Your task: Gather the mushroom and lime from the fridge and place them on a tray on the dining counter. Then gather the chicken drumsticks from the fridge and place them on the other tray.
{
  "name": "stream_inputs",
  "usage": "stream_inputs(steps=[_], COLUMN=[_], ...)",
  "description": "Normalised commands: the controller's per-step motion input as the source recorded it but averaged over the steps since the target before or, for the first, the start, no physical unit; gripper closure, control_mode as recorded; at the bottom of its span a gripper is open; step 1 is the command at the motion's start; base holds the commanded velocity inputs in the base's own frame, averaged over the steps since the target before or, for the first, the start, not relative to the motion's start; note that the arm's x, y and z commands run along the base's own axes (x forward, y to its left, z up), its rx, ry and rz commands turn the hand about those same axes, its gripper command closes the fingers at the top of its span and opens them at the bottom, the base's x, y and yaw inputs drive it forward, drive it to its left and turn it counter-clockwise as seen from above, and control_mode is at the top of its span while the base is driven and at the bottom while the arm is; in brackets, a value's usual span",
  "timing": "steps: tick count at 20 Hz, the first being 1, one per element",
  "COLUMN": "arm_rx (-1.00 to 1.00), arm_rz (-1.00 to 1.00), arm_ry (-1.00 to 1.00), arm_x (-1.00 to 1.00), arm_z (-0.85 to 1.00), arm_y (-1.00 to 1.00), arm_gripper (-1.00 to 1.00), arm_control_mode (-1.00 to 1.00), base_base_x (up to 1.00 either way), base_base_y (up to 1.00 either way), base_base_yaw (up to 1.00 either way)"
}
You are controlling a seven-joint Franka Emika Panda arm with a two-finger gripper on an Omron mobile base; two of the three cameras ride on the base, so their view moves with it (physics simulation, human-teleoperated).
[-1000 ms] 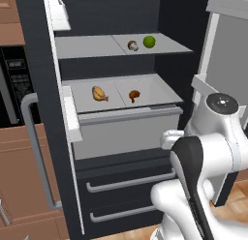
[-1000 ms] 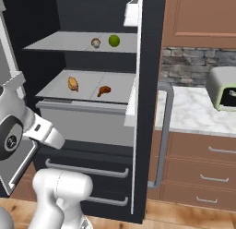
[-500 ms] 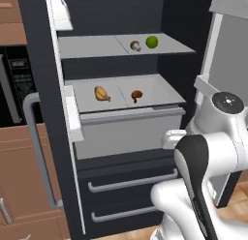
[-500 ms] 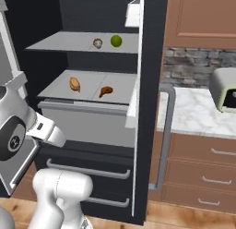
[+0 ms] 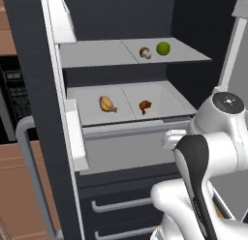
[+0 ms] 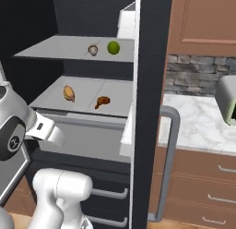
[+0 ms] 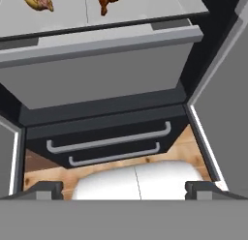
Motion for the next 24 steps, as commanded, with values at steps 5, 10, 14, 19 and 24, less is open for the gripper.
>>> stream_inputs(steps=[5,10,14,19,24], arm_rx=[0.00,0.00,0.00,0.00,0.00], arm_rz=[0.00,0.00,0.00,0.00,-0.01], arm_ry=[0.00,0.00,0.00,0.00,0.00], arm_x=[0.00,0.00,0.21,0.94,0.80], arm_z=[0.00,0.00,0.00,0.00,0.00], arm_y=[0.00,0.00,0.00,0.00,0.00], arm_gripper=[-1.00,-1.00,-1.00,-1.00,-1.00], arm_control_mode=[1.00,1.00,-1.00,-1.00,-1.00], base_base_x=[0.67,0.59,0.50,0.00,0.00], base_base_y=[0.19,0.17,0.10,0.00,0.00], base_base_yaw=[0.00,0.00,-0.01,0.00,0.00])
